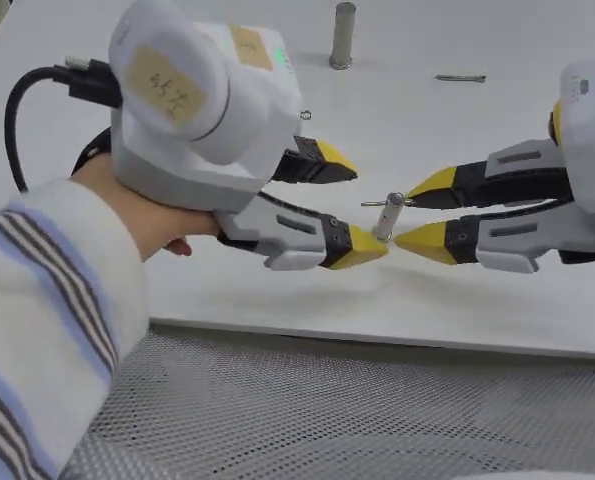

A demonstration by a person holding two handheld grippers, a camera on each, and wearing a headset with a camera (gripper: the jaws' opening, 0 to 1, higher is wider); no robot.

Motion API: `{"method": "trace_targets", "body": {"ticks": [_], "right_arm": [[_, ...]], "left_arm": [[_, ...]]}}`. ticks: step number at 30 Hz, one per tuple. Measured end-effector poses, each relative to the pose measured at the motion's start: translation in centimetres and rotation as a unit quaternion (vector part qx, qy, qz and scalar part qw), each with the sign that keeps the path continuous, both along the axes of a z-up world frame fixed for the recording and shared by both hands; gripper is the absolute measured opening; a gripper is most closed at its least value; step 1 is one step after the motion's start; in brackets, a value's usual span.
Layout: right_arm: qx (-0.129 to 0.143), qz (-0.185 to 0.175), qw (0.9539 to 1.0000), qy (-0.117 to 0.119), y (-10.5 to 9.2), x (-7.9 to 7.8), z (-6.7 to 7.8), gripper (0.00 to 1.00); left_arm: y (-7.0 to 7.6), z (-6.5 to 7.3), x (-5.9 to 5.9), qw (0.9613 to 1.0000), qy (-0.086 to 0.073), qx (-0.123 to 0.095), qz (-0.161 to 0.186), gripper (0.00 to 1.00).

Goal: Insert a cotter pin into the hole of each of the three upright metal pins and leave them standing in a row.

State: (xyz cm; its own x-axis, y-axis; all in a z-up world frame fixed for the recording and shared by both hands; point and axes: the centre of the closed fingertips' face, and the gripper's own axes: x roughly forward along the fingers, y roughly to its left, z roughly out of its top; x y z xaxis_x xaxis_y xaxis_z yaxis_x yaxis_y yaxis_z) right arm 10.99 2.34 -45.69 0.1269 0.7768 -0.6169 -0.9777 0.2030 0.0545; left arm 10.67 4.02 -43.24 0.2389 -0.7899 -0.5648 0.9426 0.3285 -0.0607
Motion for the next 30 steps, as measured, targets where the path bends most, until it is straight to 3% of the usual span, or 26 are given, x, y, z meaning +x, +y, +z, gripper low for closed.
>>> {"method": "trace_targets", "body": {"ticks": [2, 4, 8, 9, 13, 19, 24, 30], "right_arm": [[0.020, -0.002, 0.9998, 0.006, 0.4, 0.2, 0.0, 0.20], [0.038, -0.008, 0.9991, 0.017, 0.7, 0.2, 0.0, 0.21], [0.047, -0.014, 0.9985, 0.024, 1.1, 0.5, -0.4, 0.21], [0.048, -0.014, 0.9984, 0.025, 1.1, 0.5, -0.6, 0.21], [0.047, -0.015, 0.9984, 0.029, 1.3, 0.7, -1.3, 0.19], [0.043, -0.012, 0.9987, 0.027, 1.6, 0.4, -2.0, 0.13], [0.036, -0.011, 0.9991, 0.019, 1.7, 0.5, -2.4, 0.10], [0.024, -0.004, 0.9996, 0.012, 1.6, 0.5, -3.0, 0.07]], "left_arm": [[0.2, 0.1, 0.0, 0.9999, 0.003, -0.009, 0.014, 0.70], [0.2, 0.3, -0.5, 0.9996, 0.008, -0.024, 0.012, 0.73], [0.8, -0.2, -0.9, 0.9994, 0.015, -0.015, 0.029, 0.84], [0.9, -0.3, -1.0, 0.9988, 0.024, -0.016, 0.039, 0.88], [1.1, 0.1, -1.2, 0.9973, 0.030, -0.038, 0.056, 0.99], [1.4, 0.8, -1.4, 0.9959, 0.028, -0.049, 0.070, 0.99], [1.9, 0.2, -1.7, 0.9975, 0.025, -0.021, 0.062, 0.99], [2.1, -0.7, -2.5, 0.9982, 0.034, -0.002, 0.050, 0.99]]}}
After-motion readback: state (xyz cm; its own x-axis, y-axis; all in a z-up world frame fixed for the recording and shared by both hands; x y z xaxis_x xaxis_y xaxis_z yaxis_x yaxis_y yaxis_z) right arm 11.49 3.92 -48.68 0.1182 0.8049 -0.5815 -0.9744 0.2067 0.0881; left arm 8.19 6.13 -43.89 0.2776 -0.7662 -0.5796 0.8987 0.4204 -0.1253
